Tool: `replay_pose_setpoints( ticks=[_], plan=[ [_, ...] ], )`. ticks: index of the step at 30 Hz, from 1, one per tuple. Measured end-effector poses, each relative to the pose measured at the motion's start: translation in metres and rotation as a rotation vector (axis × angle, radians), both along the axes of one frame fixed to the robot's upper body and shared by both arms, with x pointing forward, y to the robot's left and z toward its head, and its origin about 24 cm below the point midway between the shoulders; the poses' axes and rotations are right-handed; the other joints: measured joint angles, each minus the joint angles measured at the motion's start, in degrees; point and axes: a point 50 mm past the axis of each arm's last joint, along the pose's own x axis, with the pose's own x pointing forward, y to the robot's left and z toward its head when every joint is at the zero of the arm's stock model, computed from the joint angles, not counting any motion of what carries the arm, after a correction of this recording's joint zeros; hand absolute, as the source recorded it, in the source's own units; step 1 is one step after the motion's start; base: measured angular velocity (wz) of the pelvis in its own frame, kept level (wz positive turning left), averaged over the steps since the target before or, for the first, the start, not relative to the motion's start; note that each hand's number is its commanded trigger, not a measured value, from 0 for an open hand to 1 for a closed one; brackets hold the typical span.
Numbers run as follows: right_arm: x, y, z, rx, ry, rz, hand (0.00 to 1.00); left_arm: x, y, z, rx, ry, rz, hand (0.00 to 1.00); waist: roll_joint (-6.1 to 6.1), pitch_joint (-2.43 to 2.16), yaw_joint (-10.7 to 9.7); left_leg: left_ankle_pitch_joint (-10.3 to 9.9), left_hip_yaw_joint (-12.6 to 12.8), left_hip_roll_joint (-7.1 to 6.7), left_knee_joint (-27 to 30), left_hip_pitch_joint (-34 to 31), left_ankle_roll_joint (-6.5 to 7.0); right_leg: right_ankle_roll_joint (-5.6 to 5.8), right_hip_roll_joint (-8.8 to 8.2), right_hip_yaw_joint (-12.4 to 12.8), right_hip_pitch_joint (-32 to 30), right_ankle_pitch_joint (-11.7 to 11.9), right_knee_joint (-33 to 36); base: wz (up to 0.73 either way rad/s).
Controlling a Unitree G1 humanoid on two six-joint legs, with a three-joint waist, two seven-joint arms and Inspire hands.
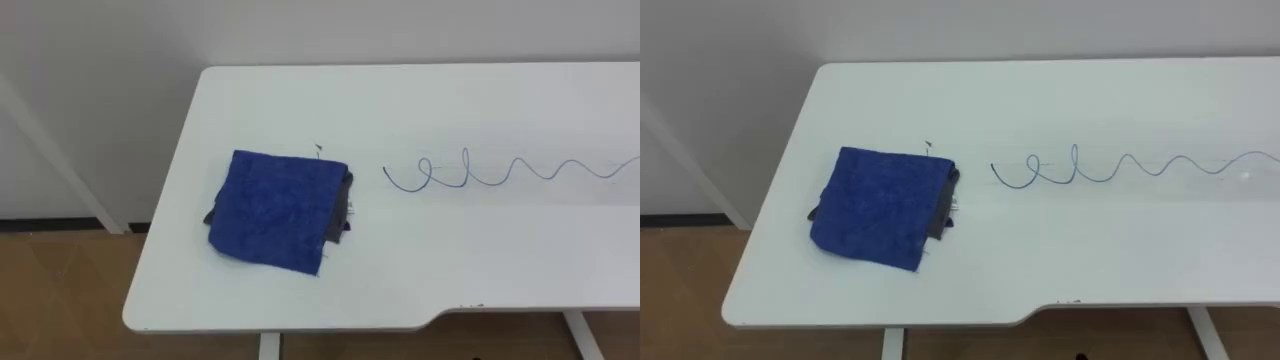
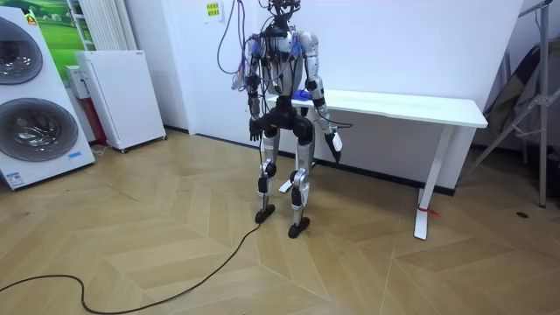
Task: Wipe table
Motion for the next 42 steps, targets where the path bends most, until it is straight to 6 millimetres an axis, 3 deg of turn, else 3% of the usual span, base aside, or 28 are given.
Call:
replay_pose_setpoints(
  ticks=[14,20,23,27,31,35,37,42],
  plan=[
    [-0.002,0.008,-0.002,0.101,0.007,-0.03,0.0,-0.003,0.0,-0.001,-0.013,0.042,-0.005,0.0,-0.31,-0.1,0.1,0.0,0.0,-0.01,0.0,0.0,0.0,0.05,-0.06,-0.2,0.1,0.1,-0.3,0.01],
    [-0.011,0.005,-0.004,0.114,0.024,-0.15,0.0,-0.015,0.002,-0.002,-0.004,0.091,0.025,0.0,-0.41,-0.06,-0.3,0.0,0.0,-0.01,0.1,0.0,0.0,0.04,-0.06,-0.1,0.0,0.1,-0.2,-0.01],
    [-0.025,-0.002,-0.004,0.103,0.04,-0.342,0.0,-0.019,0.007,-0.001,-0.006,0.104,0.074,0.0,-0.44,-0.06,-0.8,0.0,0.0,0.0,0.0,0.3,0.0,0.04,-0.05,-0.1,0.3,0.1,-0.1,0.0],
    [-0.043,-0.016,-0.001,0.092,0.013,-0.727,0.0,-0.03,0.017,0.001,0.011,0.122,0.154,0.0,-0.5,0.05,-4.0,0.0,-0.3,-0.01,-0.5,1.0,0.03,0.07,-0.05,-0.5,1.0,0.1,-0.1,0.03],
    [-0.06,-0.04,0.008,0.024,-0.051,-1.083,0.0,-0.027,0.036,0.008,0.043,0.082,0.237,0.0,-0.79,0.07,-6.3,0.0,0.1,-0.04,-0.4,1.0,0.04,0.1,-0.09,-0.1,0.9,0.1,-0.1,-0.05],
    [-0.063,-0.063,0.017,-0.078,-0.088,-1.211,0.0,-0.015,0.052,0.014,0.079,0.041,0.244,0.0,-1.22,-0.13,-7.6,-0.1,0.4,-0.04,-0.4,1.0,0.08,0.13,-0.01,0.5,0.7,0.1,0.2,-0.07],
    [-0.048,-0.077,0.024,-0.132,-0.112,-1.234,0.0,-0.001,0.055,0.017,0.084,0.005,0.234,0.0,-1.39,-0.08,-7.5,0.0,1.0,-0.04,-0.5,0.9,0.1,0.2,-0.01,1.1,-0.2,0.1,1.0,-0.19],
    [0.016,-0.103,0.044,-0.203,-0.287,-1.119,0.0,0.01,0.054,0.018,0.067,-0.012,0.209,0.0,-2.03,-0.1,-7.2,0.0,1.7,-0.02,-0.4,0.9,0.11,0.27,-0.03,1.2,-1.1,0.0,1.7,-0.13]
  ],
)
